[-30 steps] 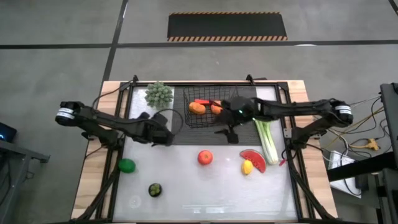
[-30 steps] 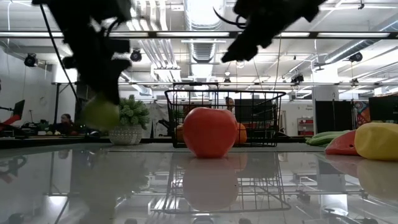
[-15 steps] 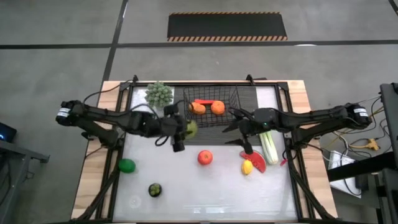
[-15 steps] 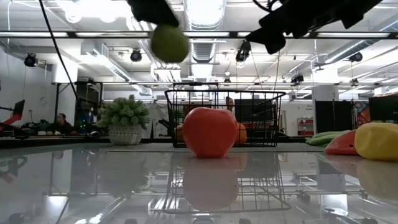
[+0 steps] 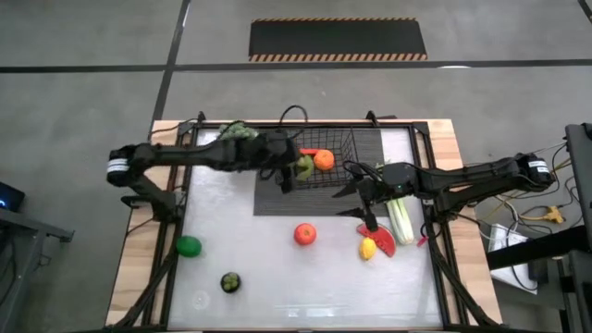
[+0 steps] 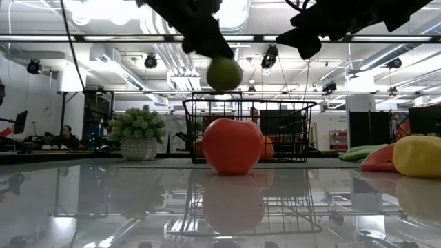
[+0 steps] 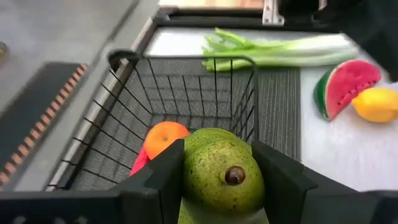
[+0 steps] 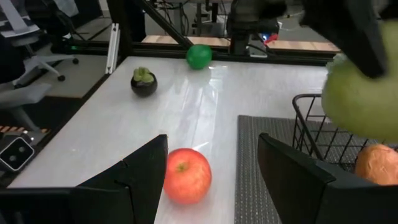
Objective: Build produce basket
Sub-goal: Put the green pear into the black wire basket
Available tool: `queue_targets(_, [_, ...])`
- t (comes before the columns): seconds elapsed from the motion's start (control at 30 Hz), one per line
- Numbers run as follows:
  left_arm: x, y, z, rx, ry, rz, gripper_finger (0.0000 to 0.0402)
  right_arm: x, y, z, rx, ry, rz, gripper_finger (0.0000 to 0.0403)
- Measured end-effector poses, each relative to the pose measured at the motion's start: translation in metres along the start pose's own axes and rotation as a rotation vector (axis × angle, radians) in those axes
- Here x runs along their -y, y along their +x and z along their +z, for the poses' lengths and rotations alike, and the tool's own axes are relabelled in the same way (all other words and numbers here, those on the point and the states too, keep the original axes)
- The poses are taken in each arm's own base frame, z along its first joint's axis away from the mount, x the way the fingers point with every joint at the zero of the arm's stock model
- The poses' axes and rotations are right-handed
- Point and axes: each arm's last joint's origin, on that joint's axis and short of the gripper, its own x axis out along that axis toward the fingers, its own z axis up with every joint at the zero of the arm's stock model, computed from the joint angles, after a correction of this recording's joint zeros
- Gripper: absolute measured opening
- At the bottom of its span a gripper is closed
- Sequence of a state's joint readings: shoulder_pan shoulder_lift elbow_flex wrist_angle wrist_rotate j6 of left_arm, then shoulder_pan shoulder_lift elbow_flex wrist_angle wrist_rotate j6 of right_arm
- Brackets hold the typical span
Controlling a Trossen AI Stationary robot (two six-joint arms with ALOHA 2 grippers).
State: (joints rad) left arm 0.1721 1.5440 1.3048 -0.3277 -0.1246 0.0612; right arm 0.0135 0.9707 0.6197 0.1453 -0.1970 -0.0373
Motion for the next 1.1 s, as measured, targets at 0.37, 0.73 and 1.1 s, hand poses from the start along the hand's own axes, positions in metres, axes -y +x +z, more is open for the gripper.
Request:
queue_targets(0.37, [-0.02,0.069,-0.012,-0.147,-0.032,0.028,0.0146,0.0,0.0,-0.002,-0.008,-0.011,-0.017,0.0233])
queue_targets(0.73, [-0.024,0.085,-0.04,-0.292,-0.082,0.052,0.0149,0.001,0.001,-0.011,-0.031,0.018,-0.04,0.0233])
queue_targets(1.1, [-0.024,0.084,-0.047,-0.341,-0.105,0.059,0.0152,0.001,0.001,-0.01,-0.024,0.016,-0.041,0.0233])
